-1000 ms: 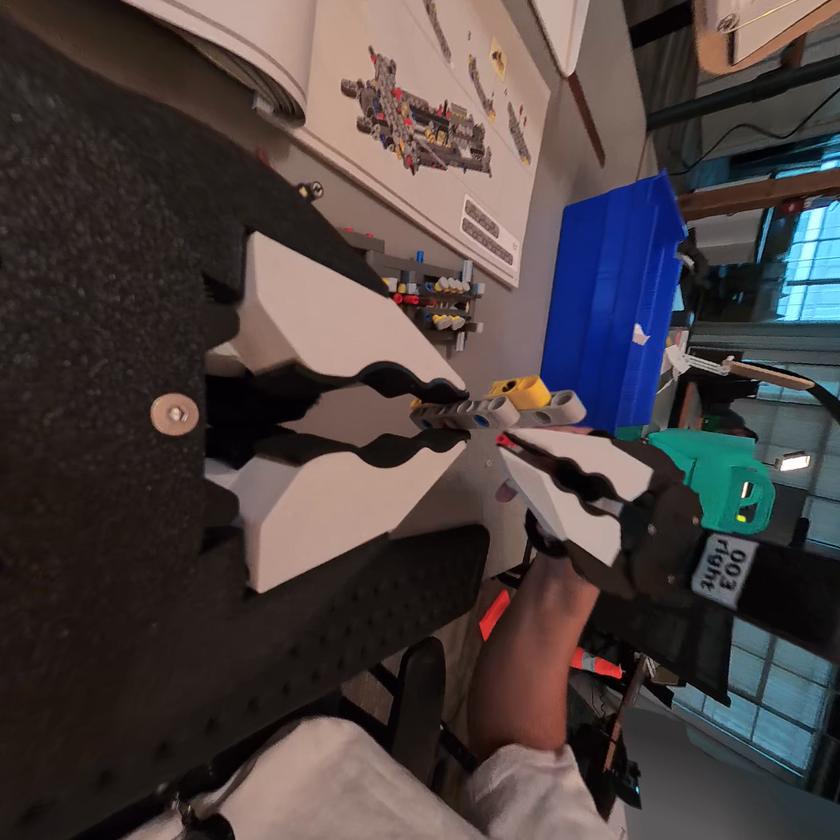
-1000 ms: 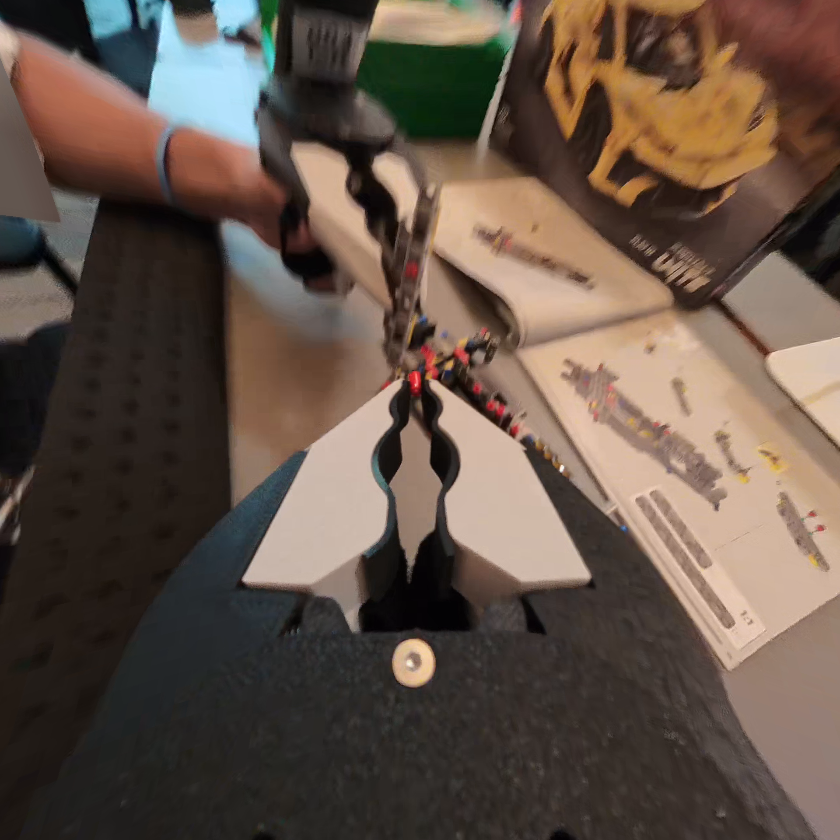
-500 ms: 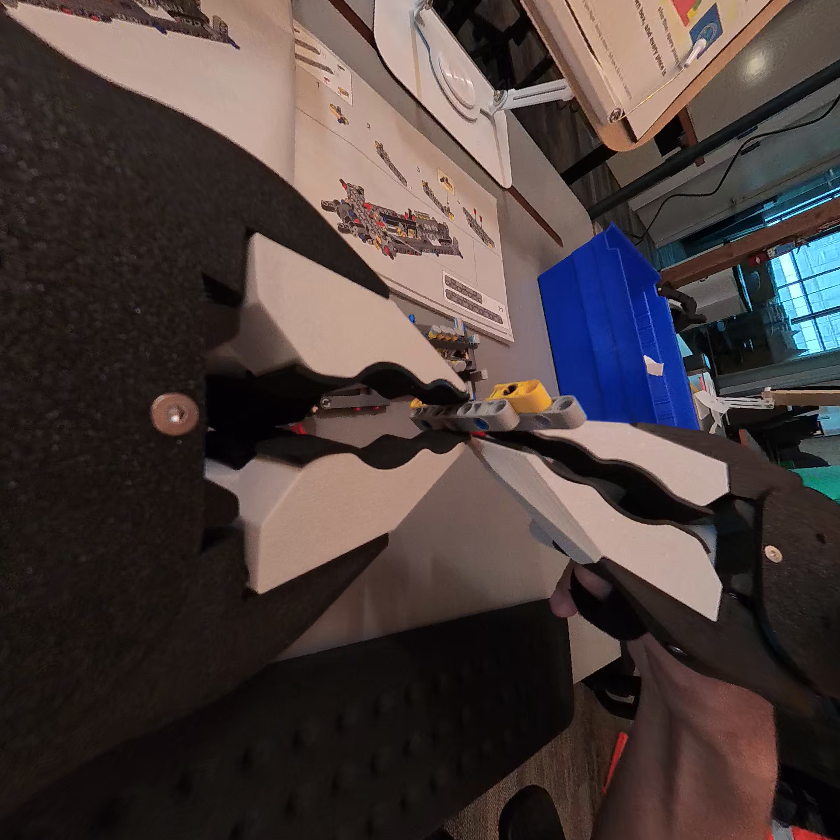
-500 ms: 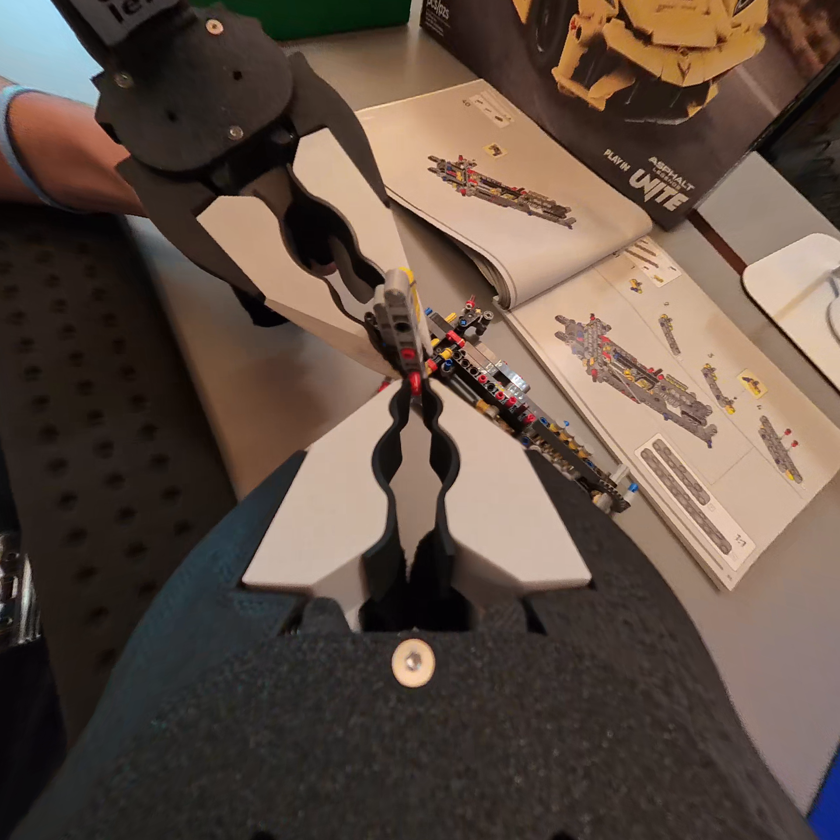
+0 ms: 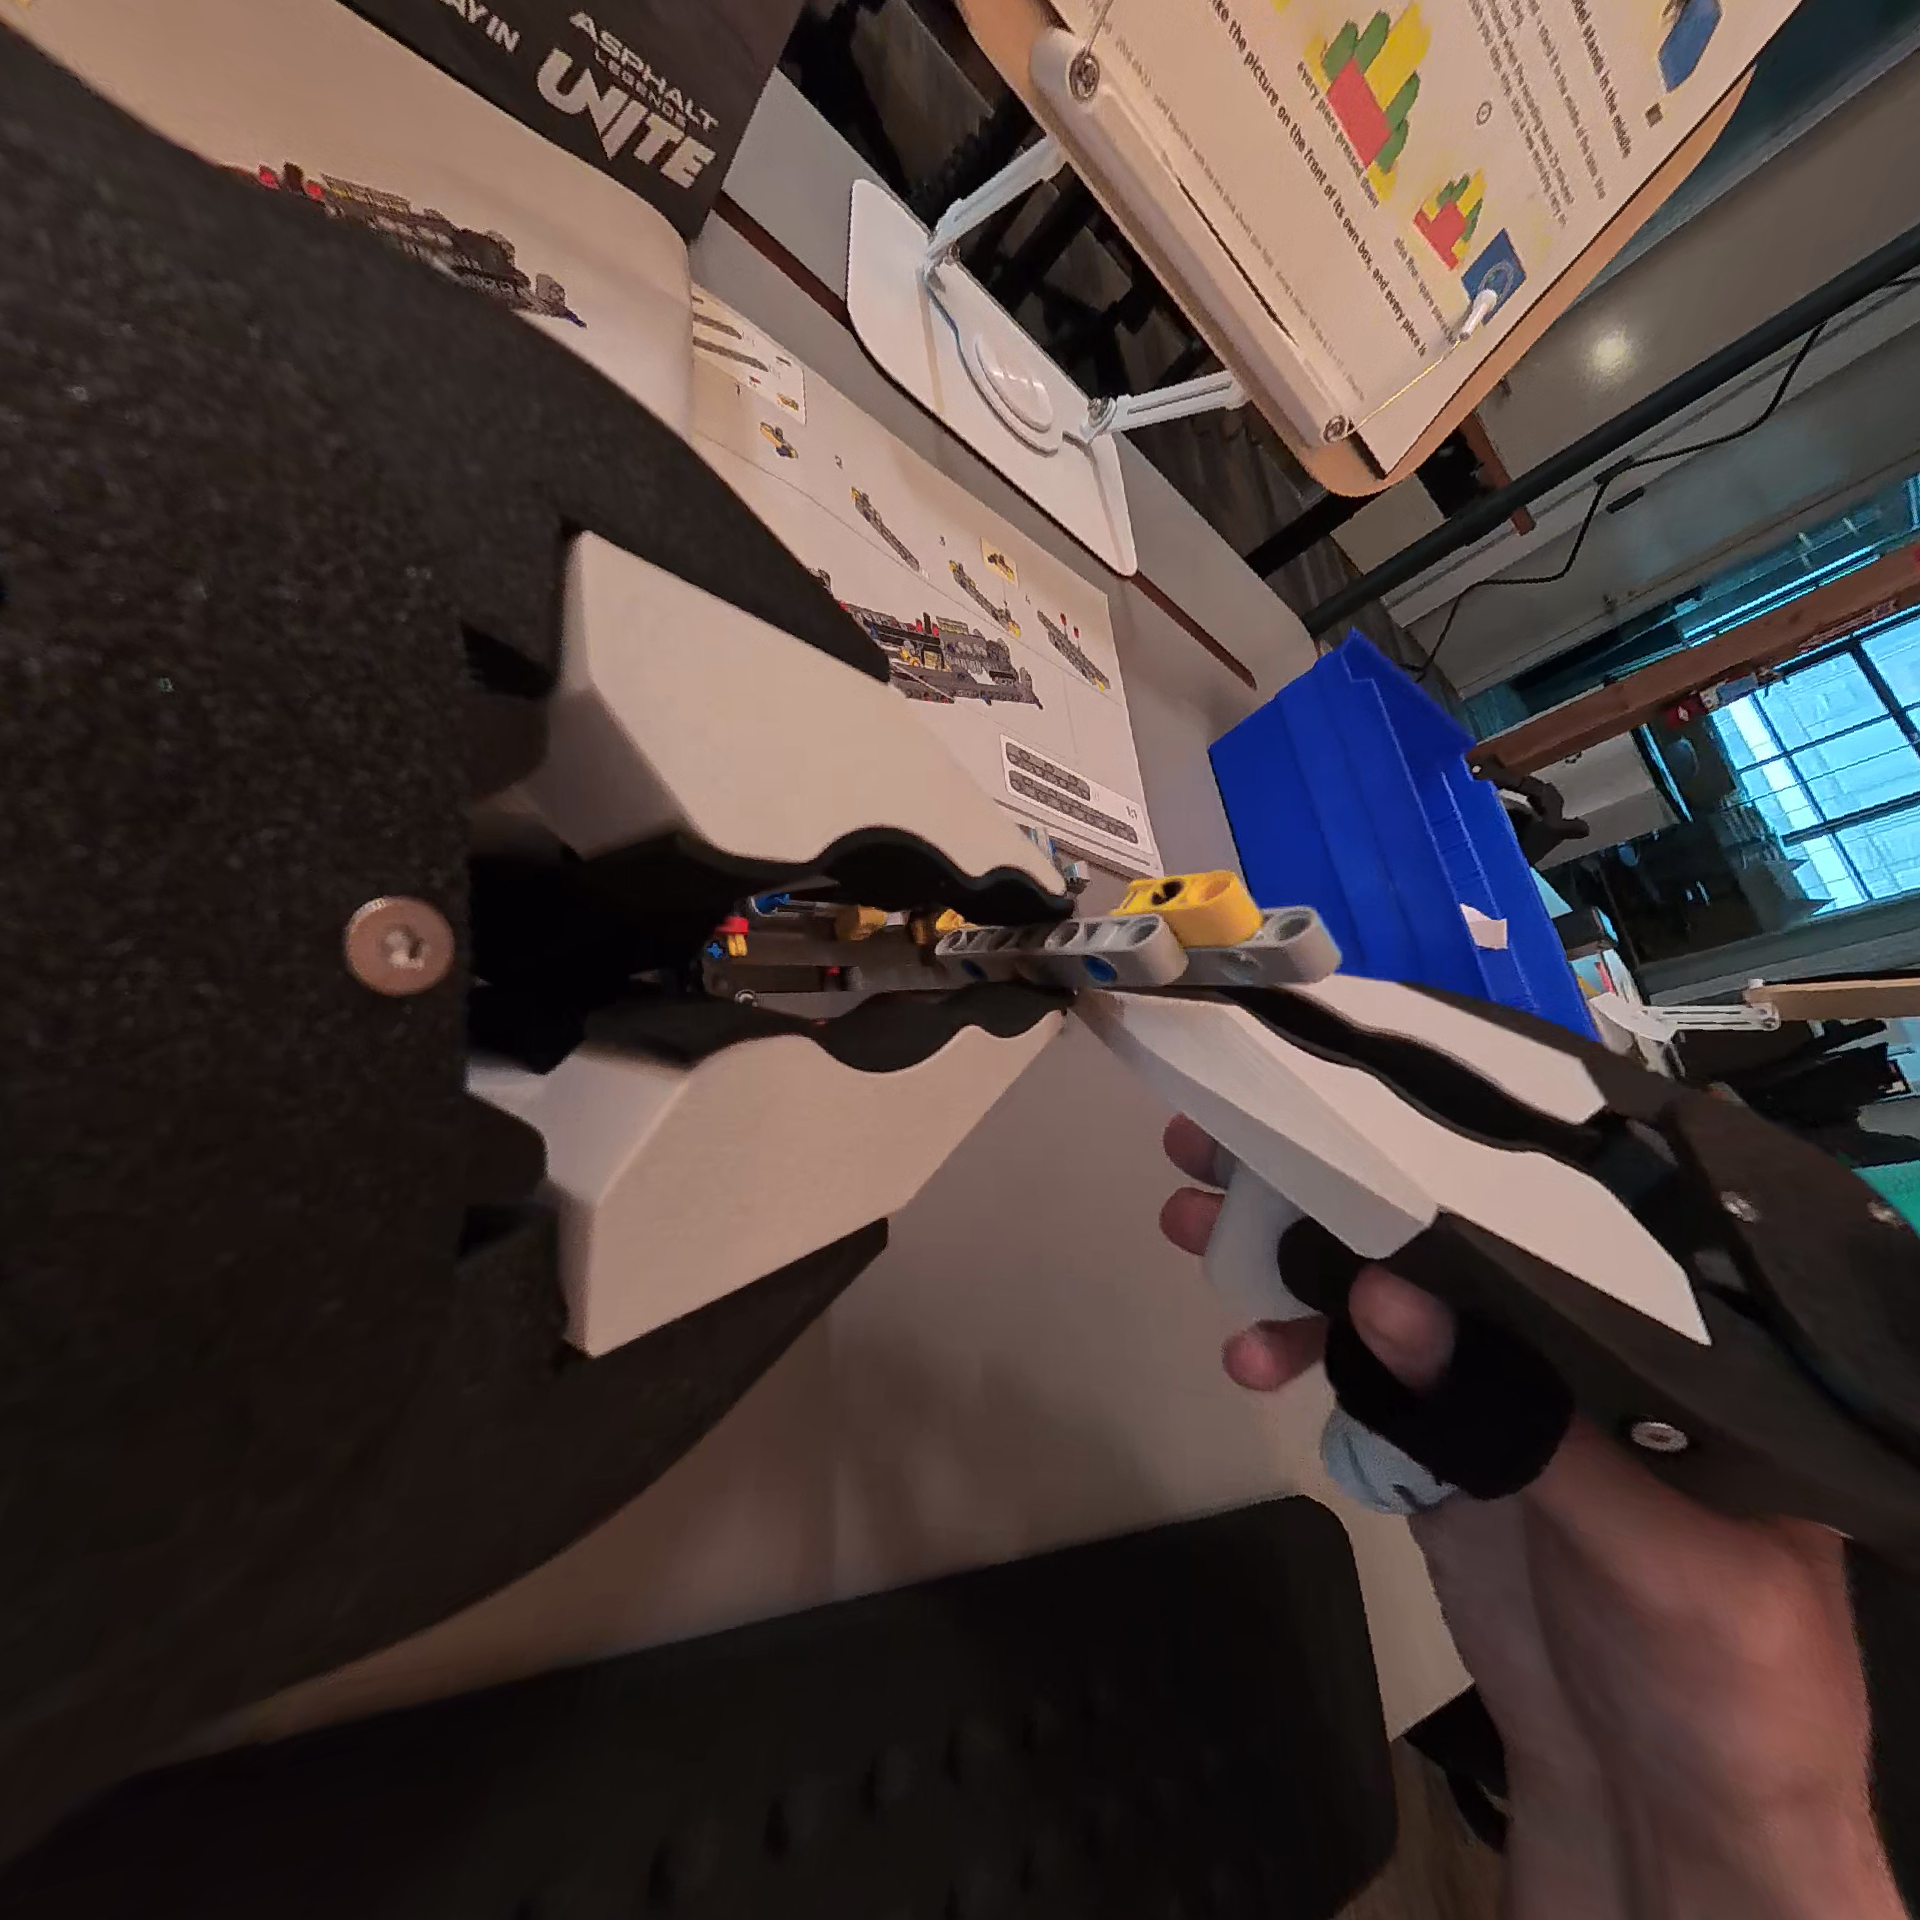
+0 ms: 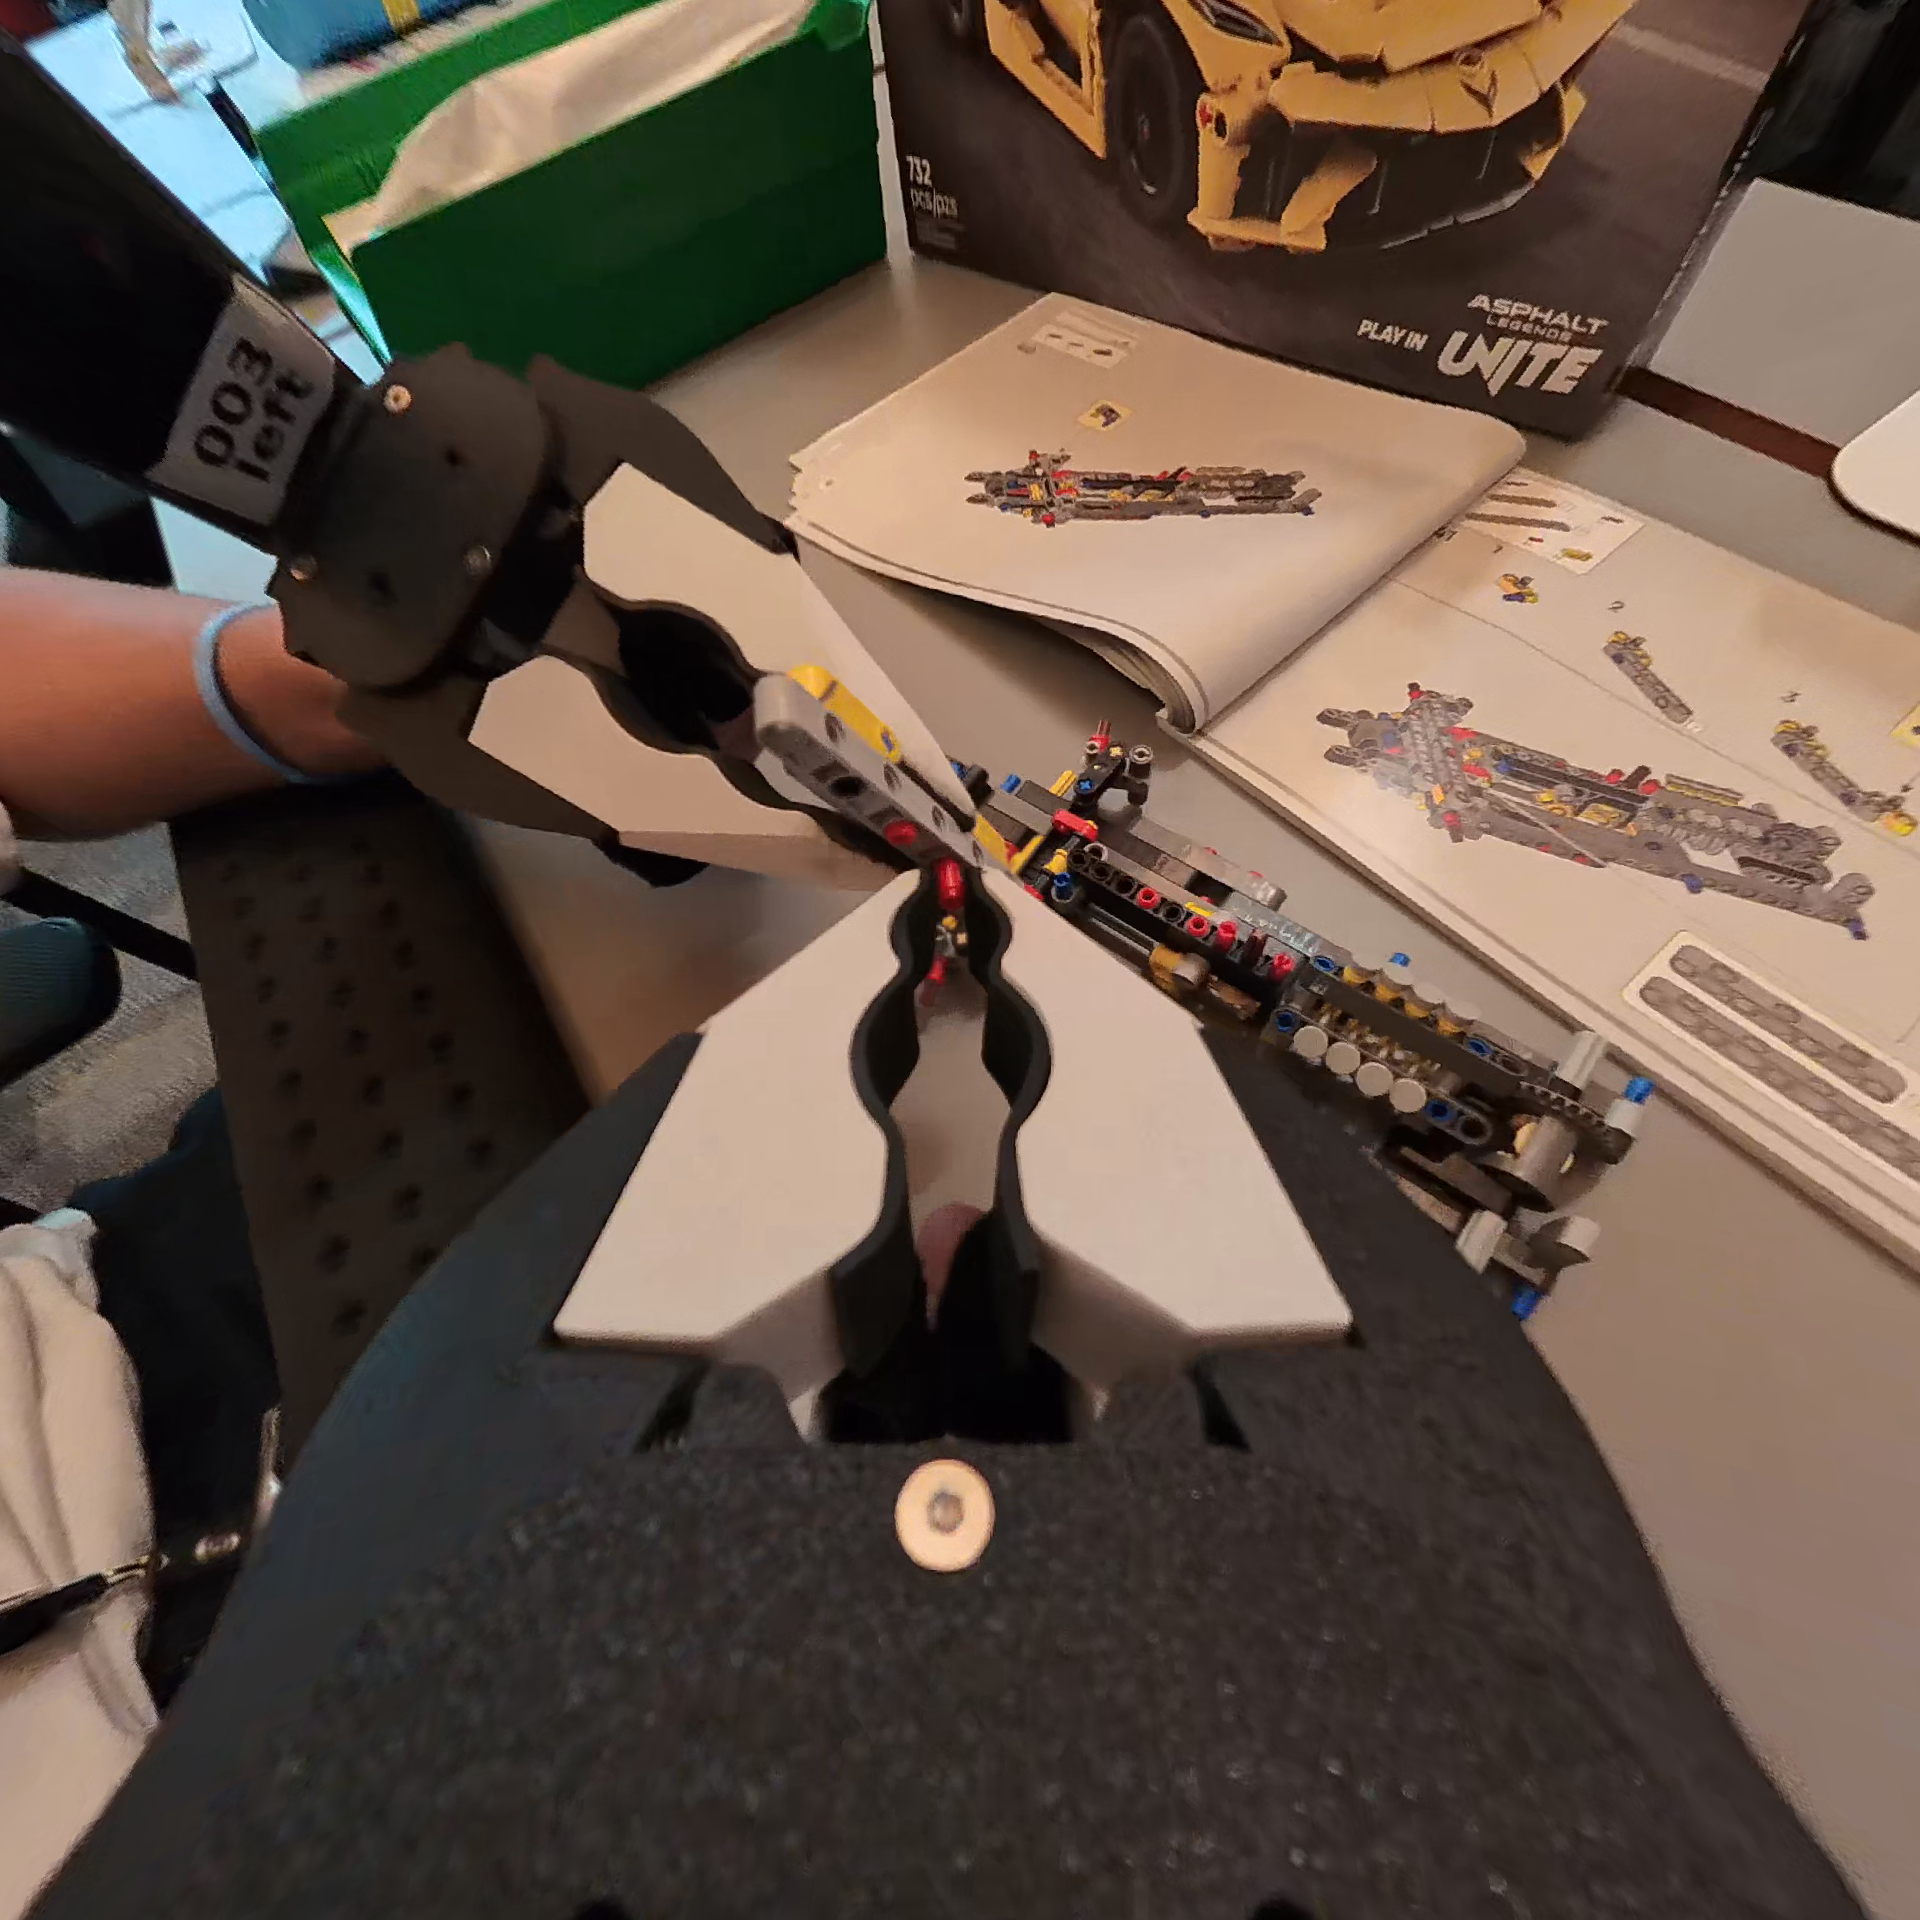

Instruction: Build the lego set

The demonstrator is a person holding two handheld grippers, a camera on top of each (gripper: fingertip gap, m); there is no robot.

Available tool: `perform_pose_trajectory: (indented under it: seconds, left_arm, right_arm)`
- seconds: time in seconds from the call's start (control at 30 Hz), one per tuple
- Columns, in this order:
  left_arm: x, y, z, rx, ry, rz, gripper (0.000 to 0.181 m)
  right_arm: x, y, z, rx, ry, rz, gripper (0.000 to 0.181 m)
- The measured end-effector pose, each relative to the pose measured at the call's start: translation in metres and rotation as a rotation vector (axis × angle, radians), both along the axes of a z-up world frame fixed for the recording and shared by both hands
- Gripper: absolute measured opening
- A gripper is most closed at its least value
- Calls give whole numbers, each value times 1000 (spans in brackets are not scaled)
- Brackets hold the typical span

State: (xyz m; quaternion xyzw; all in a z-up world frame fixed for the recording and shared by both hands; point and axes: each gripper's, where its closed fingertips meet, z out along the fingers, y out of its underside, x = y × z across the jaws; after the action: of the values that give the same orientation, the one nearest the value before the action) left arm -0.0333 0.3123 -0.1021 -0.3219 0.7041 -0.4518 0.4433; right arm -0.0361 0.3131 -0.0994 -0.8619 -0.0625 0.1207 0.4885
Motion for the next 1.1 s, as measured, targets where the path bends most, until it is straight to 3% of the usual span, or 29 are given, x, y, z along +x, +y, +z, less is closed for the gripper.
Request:
perform_pose_trajectory:
  seconds: [0.3, 0.47, 0.8, 1.1]
  left_arm:
    - [4, 2, 3, -107, -3, 18, 9]
    - [3, 3, 6, -91, -18, 26, 9]
    - [2, 1, 10, -287, 36, -26, 9]
    - [-2, -2, 19, -325, -1, -64, 9]
  right_arm:
    - [4, 3, 4, 88, 181, -52, 3]
    - [3, 4, 8, 133, 154, -66, 3]
    - [2, 5, 14, 207, -37, -44, 3]
    - [-4, 2, 21, 205, 304, -35, 3]
